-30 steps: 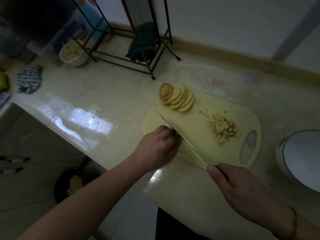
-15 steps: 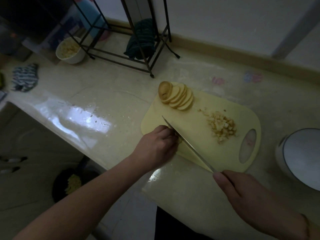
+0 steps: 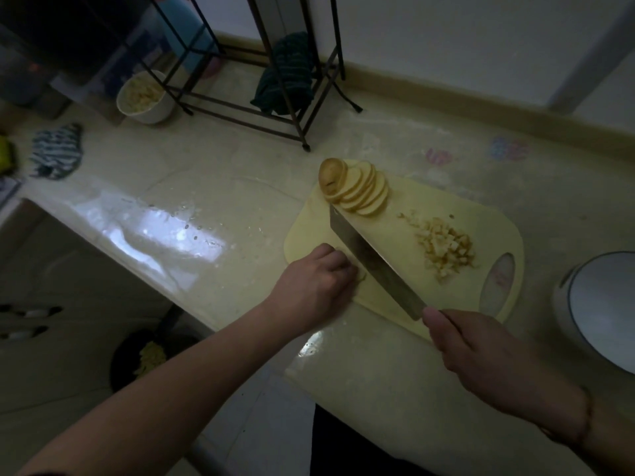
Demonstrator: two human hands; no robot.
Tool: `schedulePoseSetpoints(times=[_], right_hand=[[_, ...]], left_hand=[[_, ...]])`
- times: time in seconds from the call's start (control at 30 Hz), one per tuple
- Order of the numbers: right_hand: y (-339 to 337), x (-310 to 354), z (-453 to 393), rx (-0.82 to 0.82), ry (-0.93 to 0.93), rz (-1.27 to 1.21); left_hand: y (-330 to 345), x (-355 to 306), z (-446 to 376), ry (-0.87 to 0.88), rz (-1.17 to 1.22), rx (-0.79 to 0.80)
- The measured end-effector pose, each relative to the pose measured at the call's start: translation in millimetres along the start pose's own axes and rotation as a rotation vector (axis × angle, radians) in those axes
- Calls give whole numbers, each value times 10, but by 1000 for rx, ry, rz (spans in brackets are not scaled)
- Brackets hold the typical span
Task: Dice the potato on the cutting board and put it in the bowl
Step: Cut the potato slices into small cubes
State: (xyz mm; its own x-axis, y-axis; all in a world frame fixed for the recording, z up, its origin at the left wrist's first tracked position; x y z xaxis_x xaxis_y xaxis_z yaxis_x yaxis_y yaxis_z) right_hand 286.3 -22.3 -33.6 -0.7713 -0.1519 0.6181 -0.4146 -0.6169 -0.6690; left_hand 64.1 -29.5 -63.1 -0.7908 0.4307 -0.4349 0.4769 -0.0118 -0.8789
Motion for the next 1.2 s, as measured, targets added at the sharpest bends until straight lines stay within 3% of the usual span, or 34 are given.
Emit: schedulePoseSetpoints(times=[0.33, 1.2], right_hand=[[74, 52, 170, -24, -69, 19], [65, -64, 348, -13, -7, 85]], left_hand=[[-3, -11, 67, 58, 33, -29], [47, 26, 102, 44, 44, -67]])
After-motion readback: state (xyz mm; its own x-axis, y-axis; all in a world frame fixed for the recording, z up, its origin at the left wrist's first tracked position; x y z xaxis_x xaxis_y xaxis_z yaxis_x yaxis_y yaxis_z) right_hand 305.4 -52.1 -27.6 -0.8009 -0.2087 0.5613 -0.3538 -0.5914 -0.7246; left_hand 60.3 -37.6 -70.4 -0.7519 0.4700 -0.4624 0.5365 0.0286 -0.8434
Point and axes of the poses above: each hand's wrist, its own z-axis away from the middle knuckle, its own y-axis out of the palm, x = y × z, the point moved 4 cm from there along -z, towards the middle knuckle, and after that the axes turned 11 degrees about z, right-handed, at the moved point
